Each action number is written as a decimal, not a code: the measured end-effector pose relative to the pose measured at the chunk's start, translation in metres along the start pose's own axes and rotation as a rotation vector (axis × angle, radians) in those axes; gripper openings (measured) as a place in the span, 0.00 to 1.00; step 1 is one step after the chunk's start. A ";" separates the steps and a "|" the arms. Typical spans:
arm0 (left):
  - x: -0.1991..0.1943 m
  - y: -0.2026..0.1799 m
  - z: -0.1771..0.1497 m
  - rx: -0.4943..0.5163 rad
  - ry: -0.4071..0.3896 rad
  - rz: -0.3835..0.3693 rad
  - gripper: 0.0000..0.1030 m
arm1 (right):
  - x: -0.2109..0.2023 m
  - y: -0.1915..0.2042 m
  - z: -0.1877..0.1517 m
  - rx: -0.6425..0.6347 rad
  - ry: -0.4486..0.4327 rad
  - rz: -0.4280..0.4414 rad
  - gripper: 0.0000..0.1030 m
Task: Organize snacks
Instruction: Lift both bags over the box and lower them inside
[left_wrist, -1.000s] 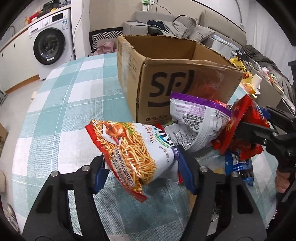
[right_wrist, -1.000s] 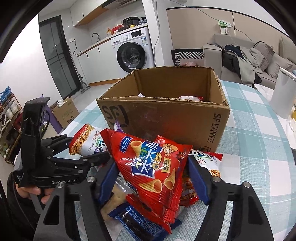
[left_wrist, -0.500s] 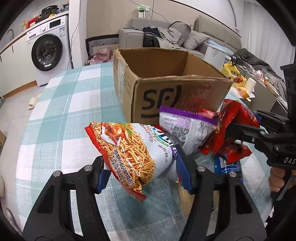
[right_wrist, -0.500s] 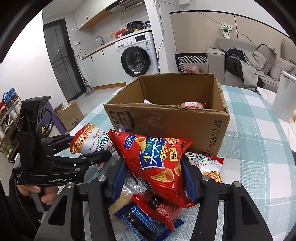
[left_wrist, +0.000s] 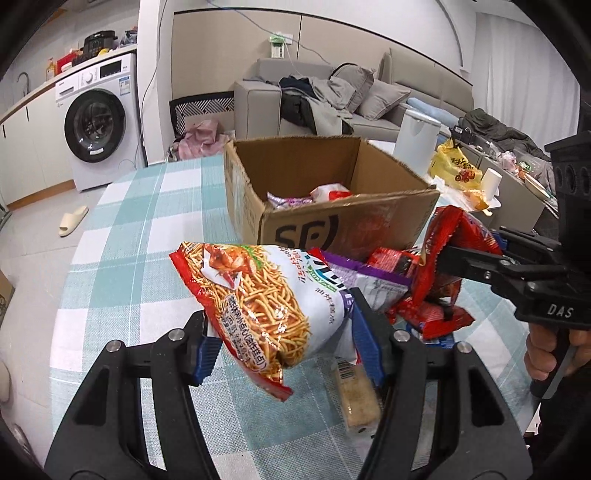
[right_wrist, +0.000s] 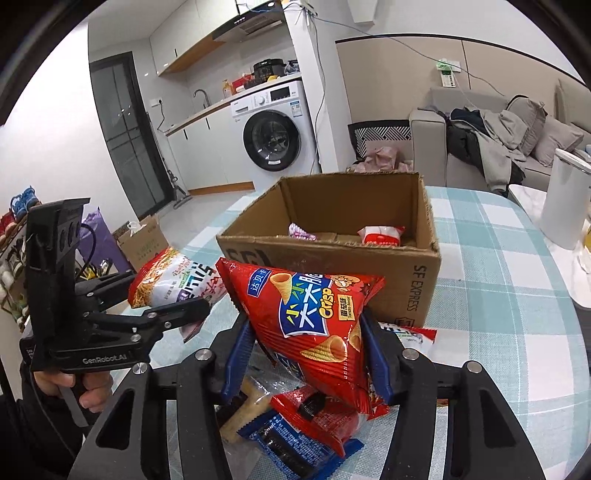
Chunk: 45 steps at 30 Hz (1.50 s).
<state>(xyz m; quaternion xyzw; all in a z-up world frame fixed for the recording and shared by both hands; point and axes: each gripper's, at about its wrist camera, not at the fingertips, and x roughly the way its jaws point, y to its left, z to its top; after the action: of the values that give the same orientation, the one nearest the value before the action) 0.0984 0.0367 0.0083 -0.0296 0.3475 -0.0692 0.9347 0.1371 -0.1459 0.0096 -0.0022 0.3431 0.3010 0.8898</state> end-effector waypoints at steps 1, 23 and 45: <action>-0.003 -0.002 0.001 0.002 -0.008 0.000 0.58 | -0.002 0.000 0.001 0.002 -0.005 -0.002 0.54; -0.051 -0.039 0.024 0.022 -0.125 -0.015 0.58 | -0.029 -0.004 0.010 0.023 -0.076 -0.025 0.54; -0.053 -0.053 0.070 0.047 -0.180 0.001 0.58 | -0.043 -0.007 0.041 0.018 -0.113 -0.052 0.54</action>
<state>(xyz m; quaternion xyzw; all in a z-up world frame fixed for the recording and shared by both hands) 0.0991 -0.0077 0.1011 -0.0135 0.2605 -0.0741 0.9625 0.1409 -0.1663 0.0664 0.0138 0.2947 0.2742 0.9153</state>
